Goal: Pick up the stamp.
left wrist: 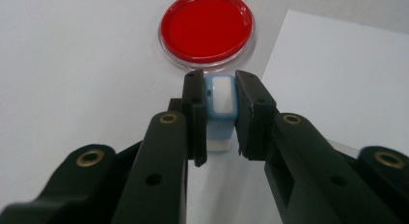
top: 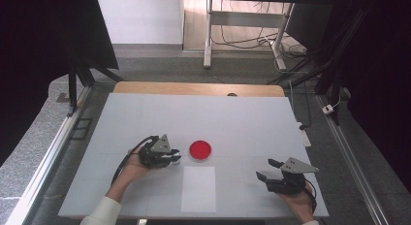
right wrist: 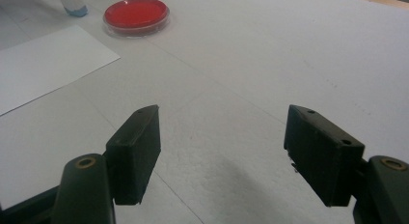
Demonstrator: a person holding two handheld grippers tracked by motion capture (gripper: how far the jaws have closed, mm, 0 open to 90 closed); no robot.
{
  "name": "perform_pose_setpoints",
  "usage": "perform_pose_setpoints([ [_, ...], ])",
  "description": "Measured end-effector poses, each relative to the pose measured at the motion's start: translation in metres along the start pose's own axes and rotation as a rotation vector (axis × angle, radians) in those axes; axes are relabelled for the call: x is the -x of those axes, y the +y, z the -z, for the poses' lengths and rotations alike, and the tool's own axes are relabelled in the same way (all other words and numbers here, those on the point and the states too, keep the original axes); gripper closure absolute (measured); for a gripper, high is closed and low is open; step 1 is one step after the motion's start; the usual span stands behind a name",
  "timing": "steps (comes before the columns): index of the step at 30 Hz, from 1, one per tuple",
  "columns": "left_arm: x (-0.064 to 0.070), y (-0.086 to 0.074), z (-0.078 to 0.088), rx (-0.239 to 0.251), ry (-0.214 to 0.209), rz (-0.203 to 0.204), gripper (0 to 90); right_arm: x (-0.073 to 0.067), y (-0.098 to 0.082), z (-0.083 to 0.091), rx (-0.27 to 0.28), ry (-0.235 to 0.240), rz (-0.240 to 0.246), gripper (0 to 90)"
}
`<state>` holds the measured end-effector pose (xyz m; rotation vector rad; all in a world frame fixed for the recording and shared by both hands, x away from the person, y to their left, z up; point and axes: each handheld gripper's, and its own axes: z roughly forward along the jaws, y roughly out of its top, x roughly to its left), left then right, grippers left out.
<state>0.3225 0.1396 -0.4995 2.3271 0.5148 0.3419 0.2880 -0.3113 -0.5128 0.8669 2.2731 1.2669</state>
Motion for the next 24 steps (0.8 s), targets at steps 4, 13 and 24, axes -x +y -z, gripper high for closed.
perform_pose_setpoints([
  [4, 0.000, 0.001, 0.002, 0.014, 0.006, 0.006, 75.1, 0.000, 0.000, 0.000, 0.001, -0.002, 0.001, 28.5],
  [13, 0.001, 0.004, 0.010, 0.052, 0.012, 0.032, 75.2, 0.000, -0.001, 0.000, 0.005, -0.015, 0.005, 28.4],
  [24, 0.001, 0.009, 0.023, 0.117, 0.019, 0.101, 75.2, 0.001, -0.002, 0.001, 0.023, -0.025, 0.008, 27.4],
])
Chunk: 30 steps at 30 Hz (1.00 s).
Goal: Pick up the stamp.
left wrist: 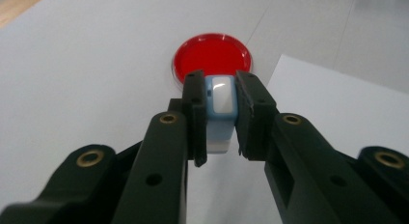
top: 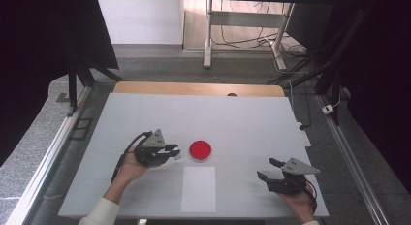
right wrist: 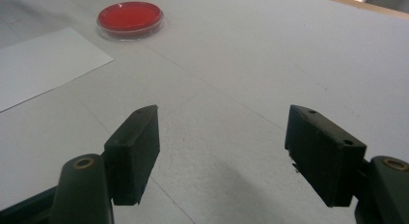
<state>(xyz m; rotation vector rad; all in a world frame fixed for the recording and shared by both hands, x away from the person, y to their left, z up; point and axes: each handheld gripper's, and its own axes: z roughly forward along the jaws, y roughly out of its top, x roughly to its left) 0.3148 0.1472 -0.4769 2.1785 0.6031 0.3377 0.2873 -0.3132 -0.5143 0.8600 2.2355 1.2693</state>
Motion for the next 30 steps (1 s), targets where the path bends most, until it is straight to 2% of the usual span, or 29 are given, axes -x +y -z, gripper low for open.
perform_pose_setpoints([
  [10, 0.010, 0.014, 0.016, 0.054, 0.018, 0.062, 75.1, -0.001, -0.001, 0.001, 0.020, -0.017, 0.003, 28.3],
  [13, 0.012, 0.015, 0.020, 0.074, 0.009, 0.101, 75.1, -0.001, -0.001, 0.001, 0.021, -0.019, 0.002, 28.4],
  [17, 0.014, 0.018, 0.027, 0.129, -0.017, 0.159, 75.1, 0.000, -0.001, 0.001, 0.020, -0.021, 0.001, 28.4],
  [21, 0.016, 0.020, 0.033, 0.168, -0.032, 0.192, 75.1, -0.001, -0.001, 0.000, 0.032, -0.018, -0.002, 28.5],
  [30, 0.022, 0.021, 0.030, 0.180, -0.057, 0.212, 75.1, -0.002, 0.000, 0.000, 0.042, -0.014, -0.001, 28.4],
])
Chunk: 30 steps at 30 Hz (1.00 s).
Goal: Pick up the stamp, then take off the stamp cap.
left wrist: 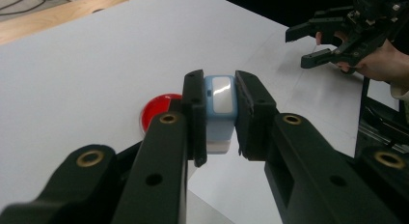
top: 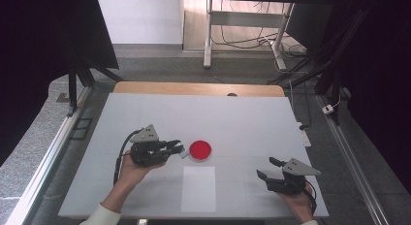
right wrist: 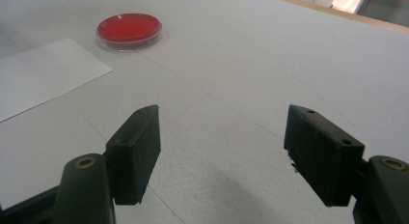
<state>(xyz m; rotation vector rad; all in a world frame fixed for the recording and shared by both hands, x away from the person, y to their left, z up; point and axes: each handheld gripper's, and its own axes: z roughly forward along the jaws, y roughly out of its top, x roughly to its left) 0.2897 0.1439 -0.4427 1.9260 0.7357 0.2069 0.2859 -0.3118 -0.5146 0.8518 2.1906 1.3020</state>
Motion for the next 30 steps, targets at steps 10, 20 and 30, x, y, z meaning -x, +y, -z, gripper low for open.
perform_pose_setpoints([
  [10, 0.007, -0.002, -0.011, 0.012, -0.034, 0.021, 75.1, -0.003, 0.000, 0.001, 0.003, -0.003, 0.003, 28.4],
  [20, 0.014, -0.003, -0.020, 0.010, -0.050, 0.022, 75.1, -0.005, 0.001, 0.000, -0.002, -0.011, 0.006, 28.3],
  [30, 0.014, -0.003, -0.021, 0.015, -0.046, 0.021, 75.1, -0.006, 0.003, -0.001, 0.002, -0.013, -0.002, 27.5],
])
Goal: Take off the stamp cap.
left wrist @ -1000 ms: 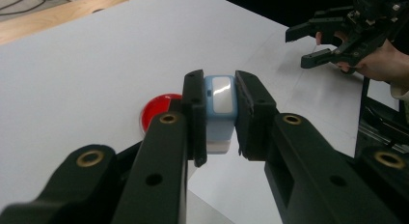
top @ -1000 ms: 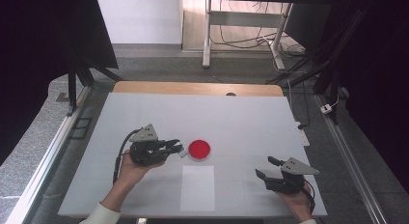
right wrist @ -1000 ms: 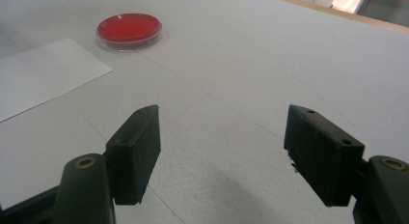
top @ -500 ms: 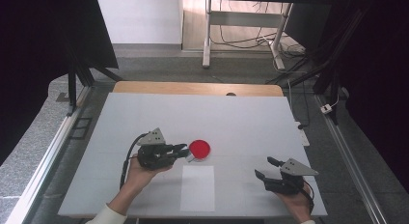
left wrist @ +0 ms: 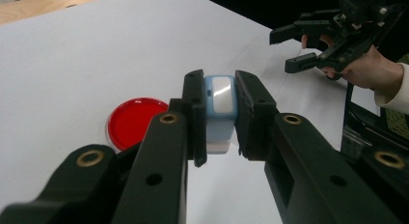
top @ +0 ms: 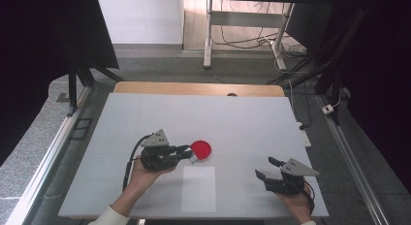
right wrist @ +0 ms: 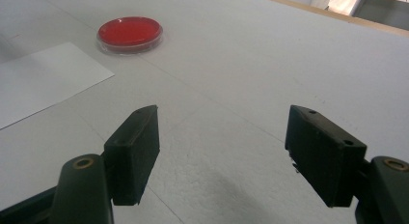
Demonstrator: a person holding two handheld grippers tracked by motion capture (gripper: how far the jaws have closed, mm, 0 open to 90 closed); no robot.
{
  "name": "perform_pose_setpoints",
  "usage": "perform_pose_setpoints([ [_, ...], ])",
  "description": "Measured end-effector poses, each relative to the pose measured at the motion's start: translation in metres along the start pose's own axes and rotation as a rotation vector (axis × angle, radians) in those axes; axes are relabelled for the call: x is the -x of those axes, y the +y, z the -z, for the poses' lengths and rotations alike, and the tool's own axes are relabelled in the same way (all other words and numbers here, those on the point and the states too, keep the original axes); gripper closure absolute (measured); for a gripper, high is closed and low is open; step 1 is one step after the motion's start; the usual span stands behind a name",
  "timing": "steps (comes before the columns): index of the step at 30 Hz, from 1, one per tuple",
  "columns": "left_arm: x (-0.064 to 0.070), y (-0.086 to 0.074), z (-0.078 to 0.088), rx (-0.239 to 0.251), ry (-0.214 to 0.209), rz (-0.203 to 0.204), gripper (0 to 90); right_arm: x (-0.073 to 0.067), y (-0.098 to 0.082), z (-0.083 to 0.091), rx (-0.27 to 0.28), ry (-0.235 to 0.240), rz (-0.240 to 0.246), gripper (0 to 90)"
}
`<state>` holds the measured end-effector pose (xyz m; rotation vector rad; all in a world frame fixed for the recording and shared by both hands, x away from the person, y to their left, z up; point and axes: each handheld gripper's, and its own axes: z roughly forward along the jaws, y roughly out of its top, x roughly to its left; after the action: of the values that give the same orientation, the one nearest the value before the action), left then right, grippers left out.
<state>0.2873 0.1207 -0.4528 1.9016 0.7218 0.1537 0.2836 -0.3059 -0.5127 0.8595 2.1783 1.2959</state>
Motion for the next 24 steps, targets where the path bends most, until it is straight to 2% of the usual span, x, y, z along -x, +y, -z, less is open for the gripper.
perform_pose_setpoints([
  [4, -0.002, -0.001, -0.001, 0.006, -0.004, 0.007, 75.1, -0.001, 0.002, 0.000, 0.001, -0.001, -0.008, 27.3],
  [8, -0.001, -0.001, -0.001, -0.001, 0.007, -0.007, 75.1, -0.005, 0.005, -0.003, 0.005, 0.006, -0.016, 27.1],
  [11, -0.002, -0.001, 0.000, 0.005, 0.004, 0.000, 75.1, -0.010, 0.009, -0.005, 0.028, 0.024, -0.048, 27.2],
  [24, -0.006, -0.004, -0.001, -0.004, 0.021, 0.012, 75.1, -0.027, 0.019, -0.016, 0.040, 0.032, -0.025, 28.1],
])
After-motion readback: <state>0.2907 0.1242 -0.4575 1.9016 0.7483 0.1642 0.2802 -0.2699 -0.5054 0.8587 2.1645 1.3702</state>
